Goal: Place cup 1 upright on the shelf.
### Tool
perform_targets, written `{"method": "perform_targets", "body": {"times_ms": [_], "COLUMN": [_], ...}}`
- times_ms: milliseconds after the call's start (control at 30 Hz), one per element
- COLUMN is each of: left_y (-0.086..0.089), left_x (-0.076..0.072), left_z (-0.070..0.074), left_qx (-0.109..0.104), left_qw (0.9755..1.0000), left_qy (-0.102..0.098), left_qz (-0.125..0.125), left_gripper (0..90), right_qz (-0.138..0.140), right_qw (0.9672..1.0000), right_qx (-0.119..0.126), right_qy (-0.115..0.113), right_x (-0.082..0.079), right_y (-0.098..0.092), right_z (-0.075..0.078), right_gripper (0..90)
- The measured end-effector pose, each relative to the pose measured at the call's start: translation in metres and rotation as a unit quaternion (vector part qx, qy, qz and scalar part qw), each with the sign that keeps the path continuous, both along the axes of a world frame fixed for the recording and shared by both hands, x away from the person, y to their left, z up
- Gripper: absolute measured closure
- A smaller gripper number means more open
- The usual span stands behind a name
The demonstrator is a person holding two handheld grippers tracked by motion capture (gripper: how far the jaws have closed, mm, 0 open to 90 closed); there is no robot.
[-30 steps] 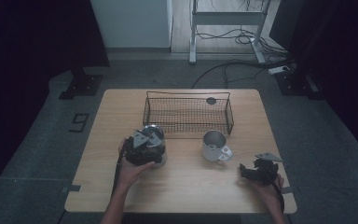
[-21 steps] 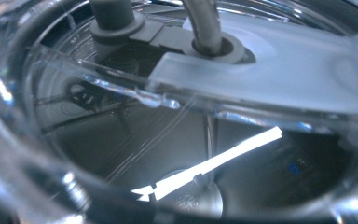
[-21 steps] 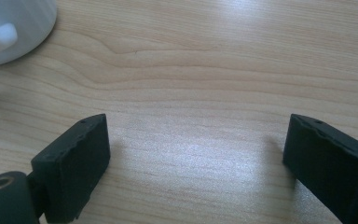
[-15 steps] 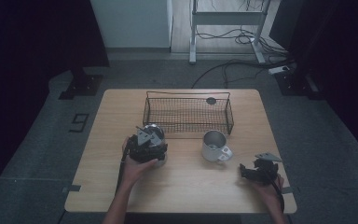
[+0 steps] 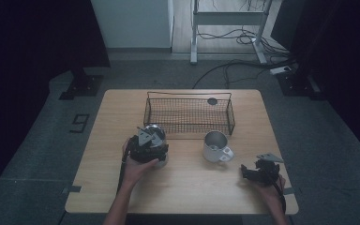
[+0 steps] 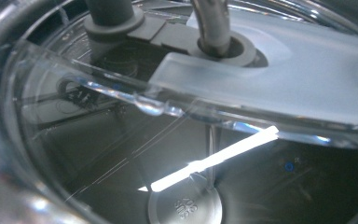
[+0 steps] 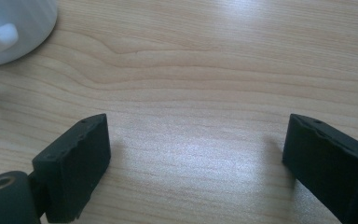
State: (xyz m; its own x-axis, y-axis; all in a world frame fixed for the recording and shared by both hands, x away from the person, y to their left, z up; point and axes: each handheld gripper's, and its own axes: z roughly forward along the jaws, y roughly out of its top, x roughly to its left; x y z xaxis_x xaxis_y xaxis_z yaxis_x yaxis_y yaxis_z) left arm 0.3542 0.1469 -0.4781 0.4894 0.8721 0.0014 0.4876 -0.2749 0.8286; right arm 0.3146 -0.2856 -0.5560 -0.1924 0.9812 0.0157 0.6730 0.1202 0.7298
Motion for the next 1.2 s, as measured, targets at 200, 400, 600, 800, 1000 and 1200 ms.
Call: {"method": "perform_targets", "body": {"times_ms": [200, 400, 600, 800, 1000, 1200], "left_y": [0.0, 0.002, 0.003, 0.005, 0.007, 0.009], "left_x": [0.0, -0.001, -0.002, -0.002, -0.001, 0.0], "left_z": [0.001, 0.004, 0.012, 0.021, 0.032, 0.041], "left_qx": [0.0, -0.01, -0.008, -0.015, -0.019, -0.026], "left_qw": [1.0, 0.9999, 1.0, 0.9999, 0.9997, 0.9996], "left_qy": [0.001, 0.003, -0.001, -0.006, -0.012, -0.015], "left_qz": [-0.001, -0.001, -0.001, -0.001, 0.0, 0.001], "left_gripper": [4.2, 4.2, 4.2, 4.2, 4.2, 4.2], "right_qz": [0.0, 0.0, 0.0, 0.0, 0.0, 0.0], "right_qw": [1.0, 1.0, 1.0, 1.0, 1.0, 1.0], "right_qx": [0.0, 0.0, 0.0, 0.0, 0.0, 0.0], "right_qy": [0.0, 0.0, 0.0, 0.0, -0.001, 0.0], "right_x": [0.0, 0.0, 0.0, 0.0, 0.0, 0.0], "right_y": [0.0, 0.0, 0.0, 0.0, 0.0, 0.0], "right_z": [0.0, 0.0, 0.0, 0.0, 0.0, 0.0], "right_gripper": [7.4, 7.4, 7.4, 7.5, 7.5, 7.5]}}
